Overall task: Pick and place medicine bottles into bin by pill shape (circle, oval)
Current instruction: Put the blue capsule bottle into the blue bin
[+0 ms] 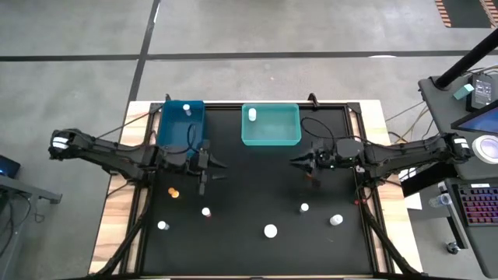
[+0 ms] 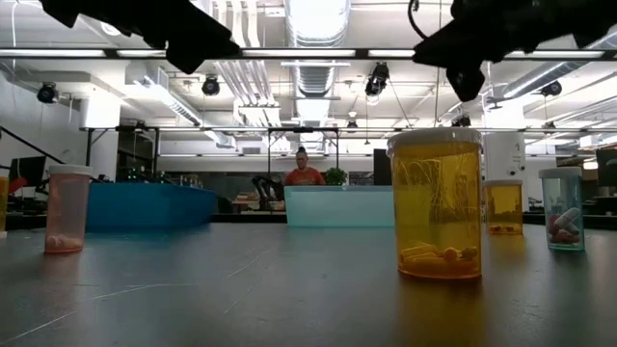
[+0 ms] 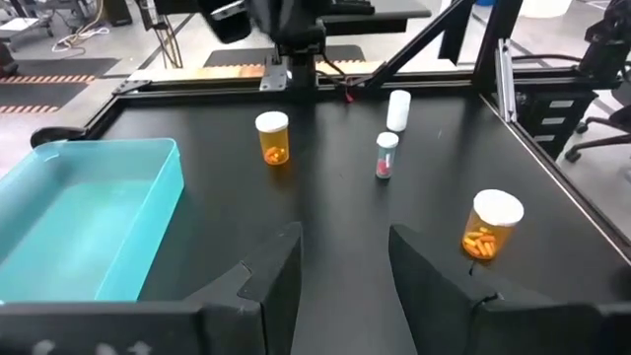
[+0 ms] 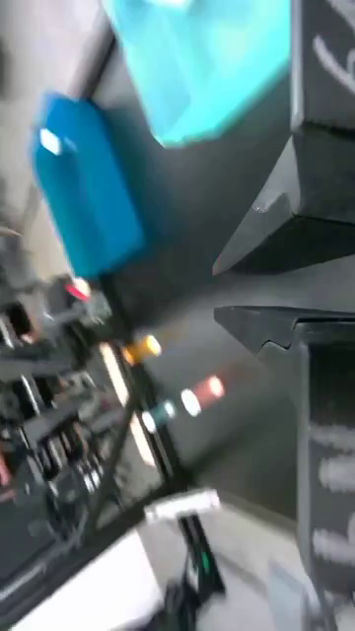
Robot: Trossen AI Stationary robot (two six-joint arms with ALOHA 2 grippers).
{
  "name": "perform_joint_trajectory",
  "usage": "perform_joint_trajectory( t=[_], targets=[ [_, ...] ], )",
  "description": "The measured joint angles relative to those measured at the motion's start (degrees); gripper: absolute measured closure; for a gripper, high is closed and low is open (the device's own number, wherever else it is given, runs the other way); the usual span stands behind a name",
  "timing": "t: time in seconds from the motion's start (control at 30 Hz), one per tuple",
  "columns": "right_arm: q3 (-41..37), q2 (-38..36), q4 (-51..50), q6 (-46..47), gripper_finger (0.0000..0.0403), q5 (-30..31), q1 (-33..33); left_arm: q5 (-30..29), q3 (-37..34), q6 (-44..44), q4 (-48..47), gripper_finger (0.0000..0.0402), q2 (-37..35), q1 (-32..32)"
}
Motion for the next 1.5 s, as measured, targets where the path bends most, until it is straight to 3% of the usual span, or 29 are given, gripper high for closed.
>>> perform_joint_trajectory(
  t=[0.33, 0.7, 0.9, 1.2, 1.5],
  targets=[
    [18.19, 7.83, -29.97, 17.78, 0.0355, -1.73, 8.81, -0.44, 0.35, 3.39, 0.39, 0.0265, -0.34, 0.04],
    [37.57, 23.46, -64.66, 46.53, 0.0355, -4.70, 16.56, -1.25, 1.24, 7.27, 0.17, 0.0265, -0.53, 0.07],
    [45.23, 32.50, -77.87, 53.65, 0.0355, -8.44, 20.59, -1.27, 1.70, 9.40, 0.24, 0.0265, -1.73, 0.07],
    [47.87, 40.13, -80.71, 56.21, 0.0341, -9.24, 22.80, -1.27, 1.33, 10.56, 0.14, 0.0265, -5.94, 0.07],
    [47.13, 44.53, -79.61, 55.27, 0.0239, -7.68, 22.78, -1.27, 1.03, 10.60, 0.18, 0.0265, -9.09, 0.07]
  ],
)
